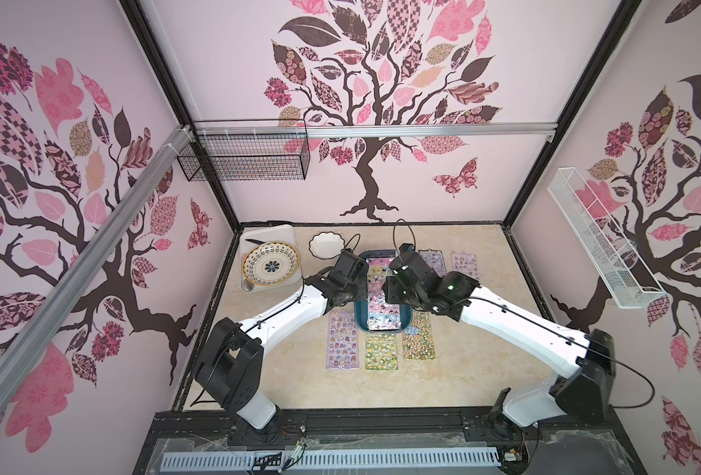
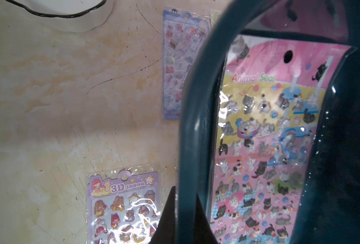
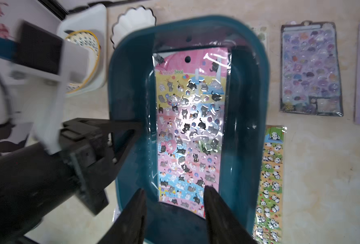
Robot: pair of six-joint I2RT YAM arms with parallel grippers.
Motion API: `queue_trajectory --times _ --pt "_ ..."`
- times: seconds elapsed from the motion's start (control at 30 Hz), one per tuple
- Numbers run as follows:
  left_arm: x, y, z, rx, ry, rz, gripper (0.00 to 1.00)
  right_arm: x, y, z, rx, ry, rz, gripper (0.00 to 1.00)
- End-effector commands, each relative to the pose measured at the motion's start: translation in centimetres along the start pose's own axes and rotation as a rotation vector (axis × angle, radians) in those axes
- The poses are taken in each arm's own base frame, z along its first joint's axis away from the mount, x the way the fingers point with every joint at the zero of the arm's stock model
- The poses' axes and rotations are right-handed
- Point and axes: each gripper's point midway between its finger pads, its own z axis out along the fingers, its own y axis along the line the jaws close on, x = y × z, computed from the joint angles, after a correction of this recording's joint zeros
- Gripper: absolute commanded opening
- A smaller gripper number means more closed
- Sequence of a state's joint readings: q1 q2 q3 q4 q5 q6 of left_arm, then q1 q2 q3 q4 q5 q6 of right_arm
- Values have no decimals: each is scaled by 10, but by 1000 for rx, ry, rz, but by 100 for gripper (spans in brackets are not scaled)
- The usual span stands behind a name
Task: Take the stickers out of the storage box
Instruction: Pick up the sticker from the storage box.
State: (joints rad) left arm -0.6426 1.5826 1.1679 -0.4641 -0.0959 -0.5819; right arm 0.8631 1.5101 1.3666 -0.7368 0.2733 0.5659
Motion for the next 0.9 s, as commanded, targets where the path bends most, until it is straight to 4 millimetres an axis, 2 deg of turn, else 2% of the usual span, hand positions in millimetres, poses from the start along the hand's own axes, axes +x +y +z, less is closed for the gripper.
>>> queue_trajectory --times 0.0,0.2,0.63,0.73,0.87 --pt "-18 -7 -16 41 -91 -8 0 -5 -8 19 75 -25 -39 50" --pt "-19 -10 -17 56 -95 -15 0 2 -31 55 138 13 -22 51" --pt "-15 -13 -13 68 -77 -19 0 23 -63 95 249 83 -2 55" --pt "-14 -13 -12 67 -73 -17 0 29 -62 102 227 108 6 52" --pt "-14 -12 -11 64 -68 -17 0 34 -48 107 118 134 17 47"
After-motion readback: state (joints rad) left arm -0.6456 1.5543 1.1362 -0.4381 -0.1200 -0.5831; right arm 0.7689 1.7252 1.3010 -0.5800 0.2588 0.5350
